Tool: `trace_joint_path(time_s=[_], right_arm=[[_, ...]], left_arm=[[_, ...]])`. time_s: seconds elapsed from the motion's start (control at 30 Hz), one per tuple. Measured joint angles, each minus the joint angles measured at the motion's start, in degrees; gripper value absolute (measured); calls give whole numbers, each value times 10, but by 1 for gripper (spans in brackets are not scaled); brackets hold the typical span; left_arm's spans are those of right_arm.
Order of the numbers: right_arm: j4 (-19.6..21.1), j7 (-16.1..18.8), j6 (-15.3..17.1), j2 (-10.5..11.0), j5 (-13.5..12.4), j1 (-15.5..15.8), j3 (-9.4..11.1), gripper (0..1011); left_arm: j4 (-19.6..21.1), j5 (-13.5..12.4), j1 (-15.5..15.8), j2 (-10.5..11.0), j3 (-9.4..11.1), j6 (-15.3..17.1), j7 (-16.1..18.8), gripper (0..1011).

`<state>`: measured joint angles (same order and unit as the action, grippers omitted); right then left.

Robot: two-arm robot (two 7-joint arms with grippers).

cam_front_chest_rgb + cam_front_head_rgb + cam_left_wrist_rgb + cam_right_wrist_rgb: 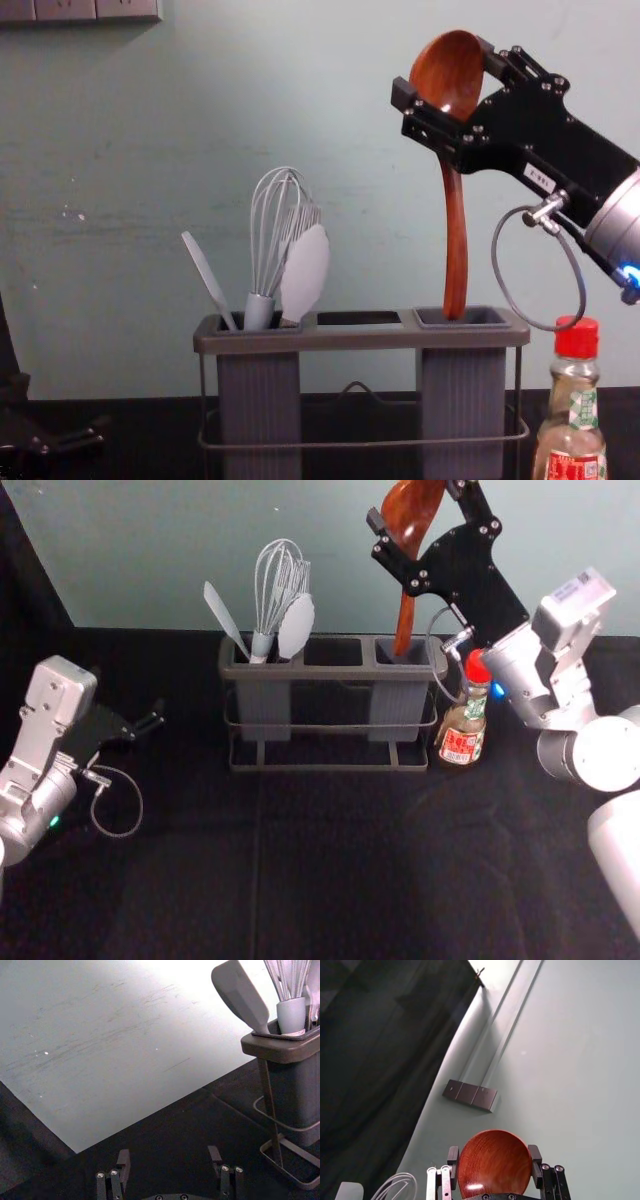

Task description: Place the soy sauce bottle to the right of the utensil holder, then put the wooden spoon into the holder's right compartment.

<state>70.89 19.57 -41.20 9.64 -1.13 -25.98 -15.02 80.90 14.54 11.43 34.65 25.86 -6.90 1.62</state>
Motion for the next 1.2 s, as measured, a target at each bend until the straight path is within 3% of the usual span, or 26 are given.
trace_joint_path(time_s=[0.33,1.2], right_arm=[[-57,14,-49,-18,-5,-7,8,842],[-109,29,-73,-32,2,17,23,842]], left_arm=[[0,0,0,0,0,0,0,1011],[0,0,0,0,0,0,0,1011]])
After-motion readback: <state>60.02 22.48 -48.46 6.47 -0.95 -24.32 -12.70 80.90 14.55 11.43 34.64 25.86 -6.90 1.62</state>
